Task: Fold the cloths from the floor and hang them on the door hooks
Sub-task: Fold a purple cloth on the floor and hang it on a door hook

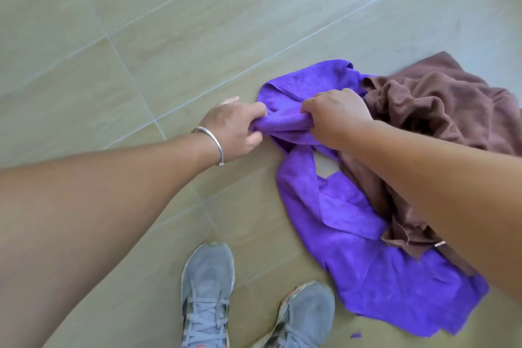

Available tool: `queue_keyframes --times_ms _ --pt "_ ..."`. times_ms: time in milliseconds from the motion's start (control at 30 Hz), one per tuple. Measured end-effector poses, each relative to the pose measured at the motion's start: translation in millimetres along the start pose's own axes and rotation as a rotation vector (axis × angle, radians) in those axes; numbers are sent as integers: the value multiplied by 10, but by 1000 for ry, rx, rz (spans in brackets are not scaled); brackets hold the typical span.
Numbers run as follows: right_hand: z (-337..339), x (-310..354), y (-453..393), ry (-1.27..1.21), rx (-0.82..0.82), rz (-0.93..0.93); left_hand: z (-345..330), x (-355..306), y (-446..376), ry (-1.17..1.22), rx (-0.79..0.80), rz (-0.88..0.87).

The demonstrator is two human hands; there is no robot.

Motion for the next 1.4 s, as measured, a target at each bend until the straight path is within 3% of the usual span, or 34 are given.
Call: queue_keyframes --times_ms 133,300,467,600,833,1000,1100,1167,1267,1400 --pt "687 175 444 -64 -200 -30 565 -142 462 -19 -17 81" --pt "1762 479 859 -105 -258 43 1451 -437 738 -45 -128 121" --pt "2974 611 1026 -113 -337 33 2561 -452 867 259 -278 229" --pt "3874 850 1066 -199 -433 49 3561 -338 1017 471 -518 295" --pt "5186 1760 888 -340 -543 153 5155 62 1561 529 -912 360" --pt "5700 2547 779 -383 -584 207 6136 208 2337 515 -1139 314" --pt "5767 2957 807 -443 -525 247 6428 113 2820 474 -1198 253" --pt "5664 3144 840 -432 -430 262 6393 -23 3094 418 -1185 216" --pt "5267 3244 934 -330 -337 260 5946 -316 3328 311 -1037 168" --pt "4333 3099 1197 18 -45 186 4753 -652 3424 274 -569 264"
Point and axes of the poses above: each hand's wrist, its own y-axis away from the middle knuckle, its own z-axis out of the back of the hand, x = y × z, the point moved 3 cm from there along -y, towards the middle knuckle, and after that the axes turned 5 degrees about -y, right-handed, at the moved point
